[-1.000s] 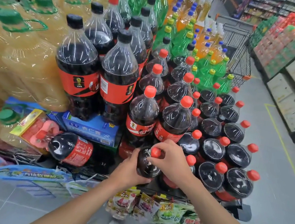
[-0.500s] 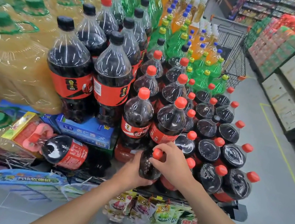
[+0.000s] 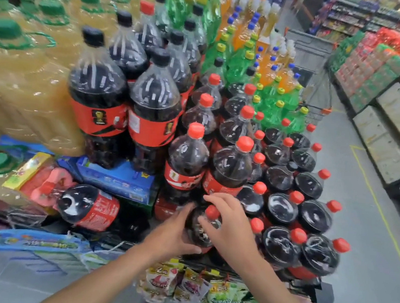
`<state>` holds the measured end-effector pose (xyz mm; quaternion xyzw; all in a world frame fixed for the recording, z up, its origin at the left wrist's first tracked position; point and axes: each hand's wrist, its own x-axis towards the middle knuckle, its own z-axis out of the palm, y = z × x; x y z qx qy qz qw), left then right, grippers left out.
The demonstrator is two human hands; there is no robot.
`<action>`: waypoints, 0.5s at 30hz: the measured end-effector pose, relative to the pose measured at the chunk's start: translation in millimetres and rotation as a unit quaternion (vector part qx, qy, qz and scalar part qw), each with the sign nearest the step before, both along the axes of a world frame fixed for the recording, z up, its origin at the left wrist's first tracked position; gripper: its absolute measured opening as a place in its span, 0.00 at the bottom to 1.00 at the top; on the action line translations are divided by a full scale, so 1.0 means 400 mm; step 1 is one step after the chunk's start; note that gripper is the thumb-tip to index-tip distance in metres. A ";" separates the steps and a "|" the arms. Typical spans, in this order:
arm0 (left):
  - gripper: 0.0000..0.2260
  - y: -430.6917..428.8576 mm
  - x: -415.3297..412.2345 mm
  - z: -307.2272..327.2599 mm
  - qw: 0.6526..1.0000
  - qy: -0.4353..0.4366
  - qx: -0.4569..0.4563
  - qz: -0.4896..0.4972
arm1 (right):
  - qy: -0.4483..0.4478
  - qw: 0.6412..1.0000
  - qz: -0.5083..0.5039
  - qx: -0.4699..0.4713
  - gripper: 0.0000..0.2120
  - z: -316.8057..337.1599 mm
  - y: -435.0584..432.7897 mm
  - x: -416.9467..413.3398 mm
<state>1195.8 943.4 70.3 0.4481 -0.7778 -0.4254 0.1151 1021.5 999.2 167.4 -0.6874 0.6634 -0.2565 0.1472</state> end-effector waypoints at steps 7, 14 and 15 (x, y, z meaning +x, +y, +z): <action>0.26 -0.034 0.241 0.081 0.971 0.012 -0.203 0.124 | -0.049 0.990 0.117 -0.067 0.18 -0.002 -0.089 0.181; 0.26 -0.047 0.524 0.109 0.856 -0.077 -0.318 0.400 | 0.006 0.962 0.238 0.133 0.43 -0.084 -0.191 0.410; 0.29 -0.050 0.551 0.108 0.855 -0.086 -0.296 0.418 | 0.008 0.958 0.245 0.152 0.44 -0.099 -0.201 0.438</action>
